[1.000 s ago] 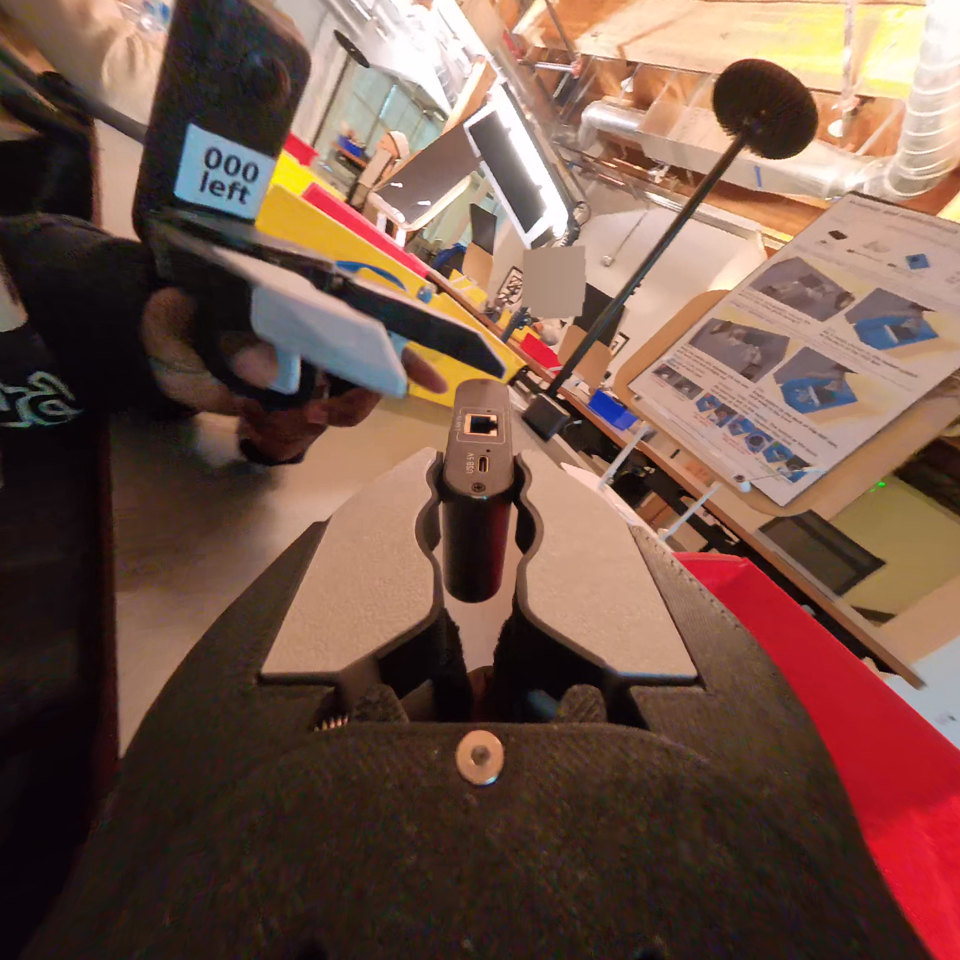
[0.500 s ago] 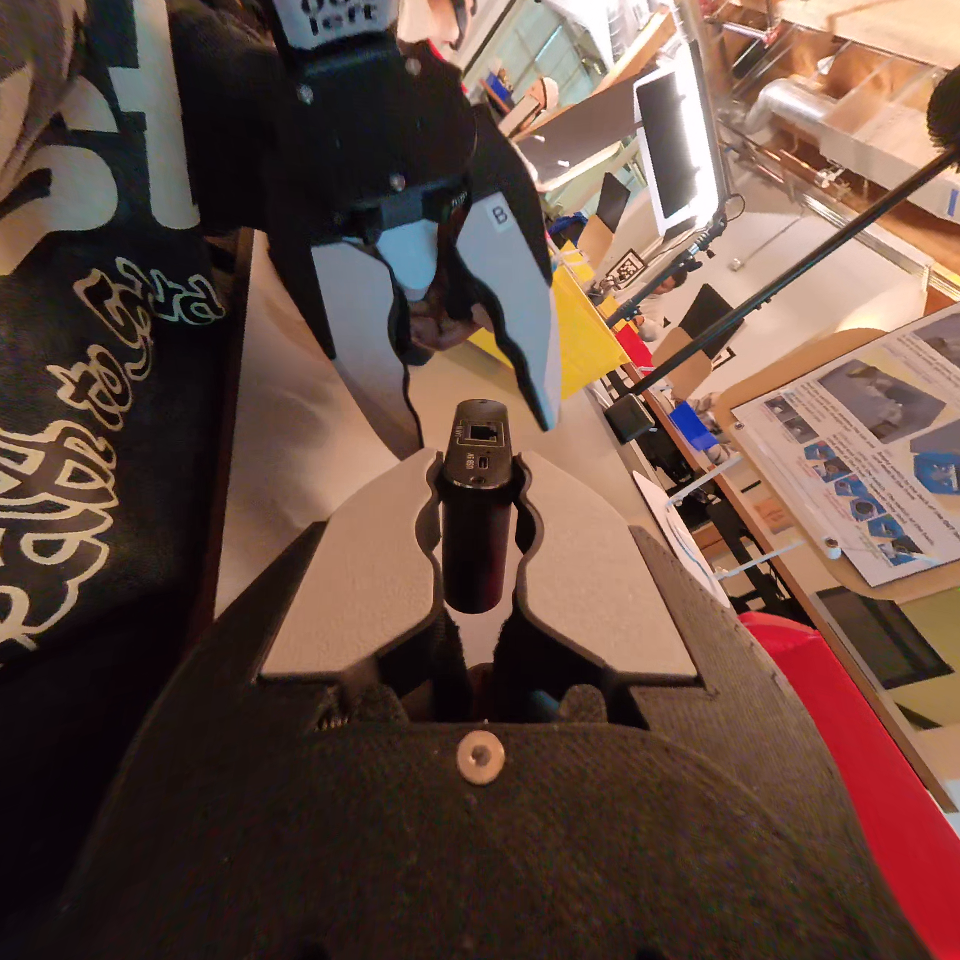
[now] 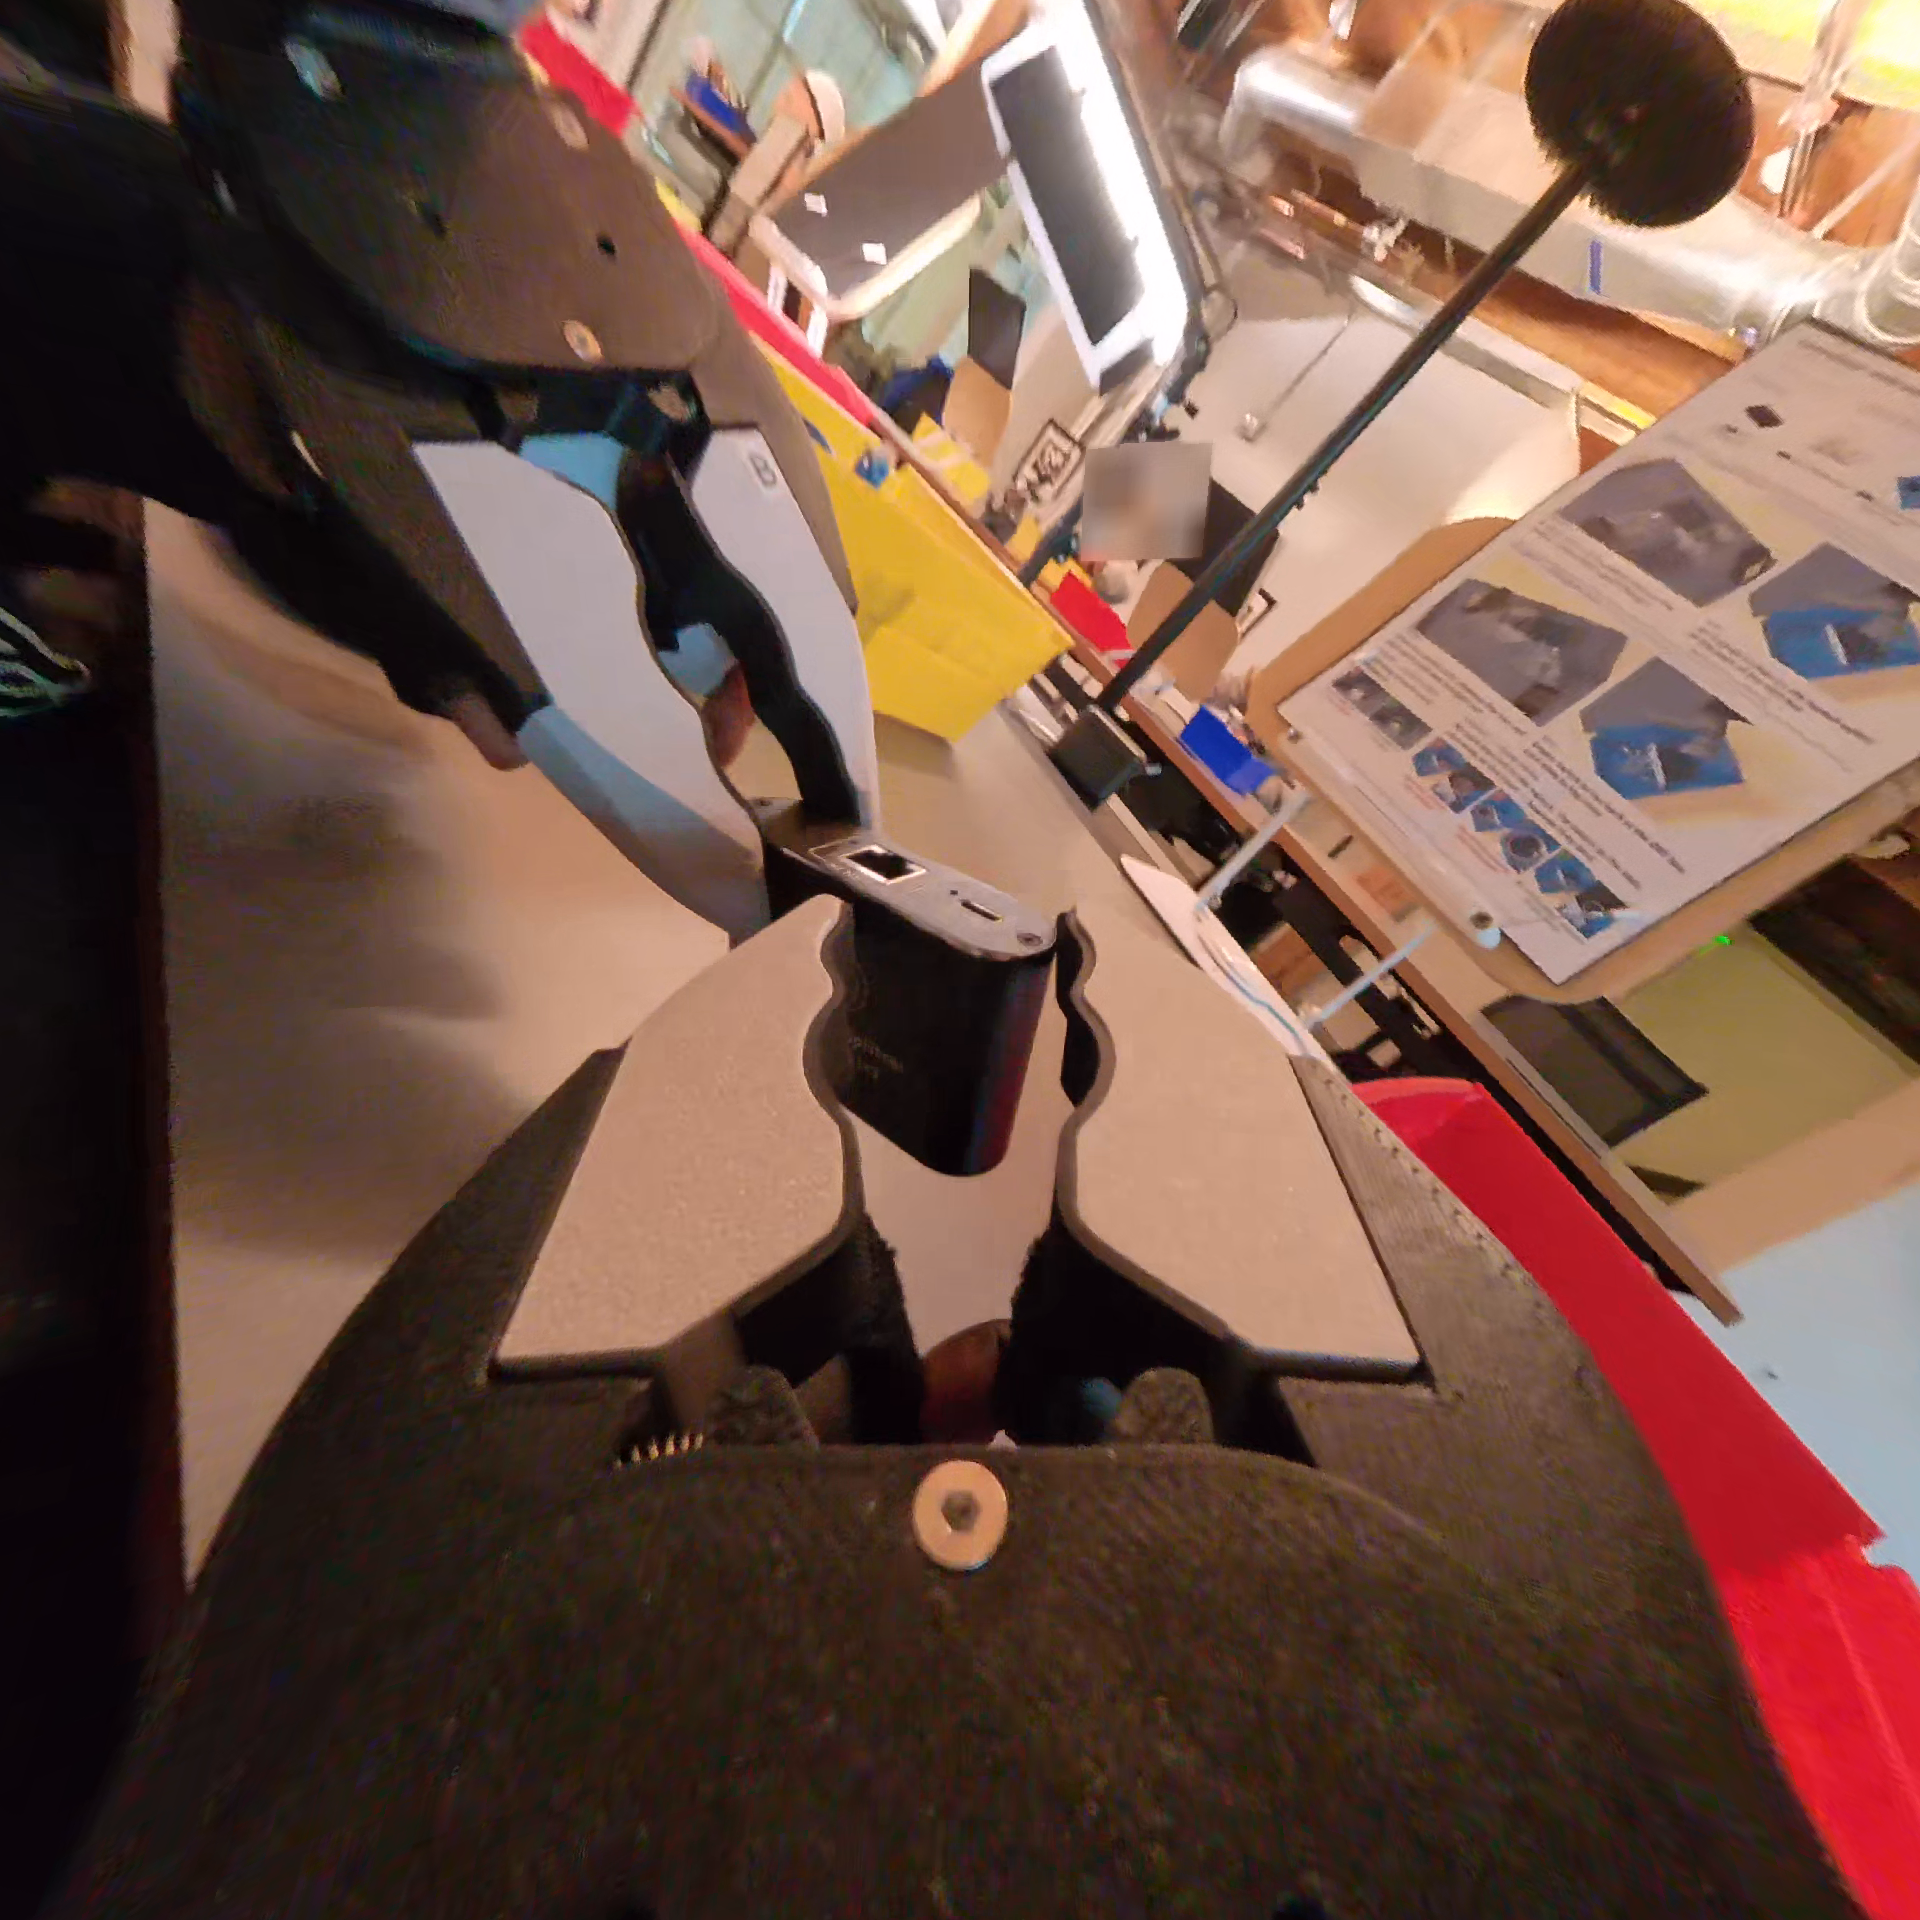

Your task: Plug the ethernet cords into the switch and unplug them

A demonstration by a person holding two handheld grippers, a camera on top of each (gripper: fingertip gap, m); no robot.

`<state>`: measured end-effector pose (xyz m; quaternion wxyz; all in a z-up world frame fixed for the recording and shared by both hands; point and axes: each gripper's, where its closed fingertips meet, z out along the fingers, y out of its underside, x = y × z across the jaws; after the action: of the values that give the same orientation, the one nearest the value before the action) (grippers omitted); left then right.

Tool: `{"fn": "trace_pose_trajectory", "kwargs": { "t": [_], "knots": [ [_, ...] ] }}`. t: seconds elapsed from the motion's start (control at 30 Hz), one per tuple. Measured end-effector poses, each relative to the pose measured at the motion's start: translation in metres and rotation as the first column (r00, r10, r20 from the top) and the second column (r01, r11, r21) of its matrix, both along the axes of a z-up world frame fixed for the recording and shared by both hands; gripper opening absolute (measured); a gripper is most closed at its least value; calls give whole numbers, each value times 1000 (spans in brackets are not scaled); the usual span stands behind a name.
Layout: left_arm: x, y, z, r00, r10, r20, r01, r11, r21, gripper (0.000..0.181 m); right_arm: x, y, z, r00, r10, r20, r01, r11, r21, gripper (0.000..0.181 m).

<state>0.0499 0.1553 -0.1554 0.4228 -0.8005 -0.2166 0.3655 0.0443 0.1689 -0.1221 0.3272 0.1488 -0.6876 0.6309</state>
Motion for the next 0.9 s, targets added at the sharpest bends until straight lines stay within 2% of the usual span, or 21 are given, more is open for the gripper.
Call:
{"fn": "trace_pose_trajectory", "kwargs": {
  "t": [0.07,0.1,0.2,0.3,0.53,0.6,0.77,0.9],
  "knots": [
    [-2,-4,-4,999,31,16,-30,999,-29,25,-6,-3,-6,999,-52,-16,53,998,46,36],
    [-2,-5,-5,999,39,24,-38,999,-29,24,-8,-4,-10,997,-69,-24,70,995,75,29],
    [0,-2,-1,998,32,46,-33,999,34,24,-9,-9,-24,993,-89,-73,100,981,167,22],
    [-3,-4,-7,996,42,75,-46,998,51,24,-11,-12,-31,988,-112,-104,132,968,214,22],
    [-4,-6,-12,989,61,138,-72,995,76,24,-13,-12,-30,982,-137,-130,162,965,206,24],
    [-2,-6,-17,979,61,193,-79,993,89,25,-16,-11,-27,978,-158,-133,182,965,189,23],
    [5,6,-20,963,-17,271,-31,985,172,26,-20,-8,-21,976,-183,-114,199,969,144,19],
    [9,8,-22,953,-46,300,-6,985,170,32,-20,-7,-19,978,-181,-105,194,971,137,20]
  ]
}}
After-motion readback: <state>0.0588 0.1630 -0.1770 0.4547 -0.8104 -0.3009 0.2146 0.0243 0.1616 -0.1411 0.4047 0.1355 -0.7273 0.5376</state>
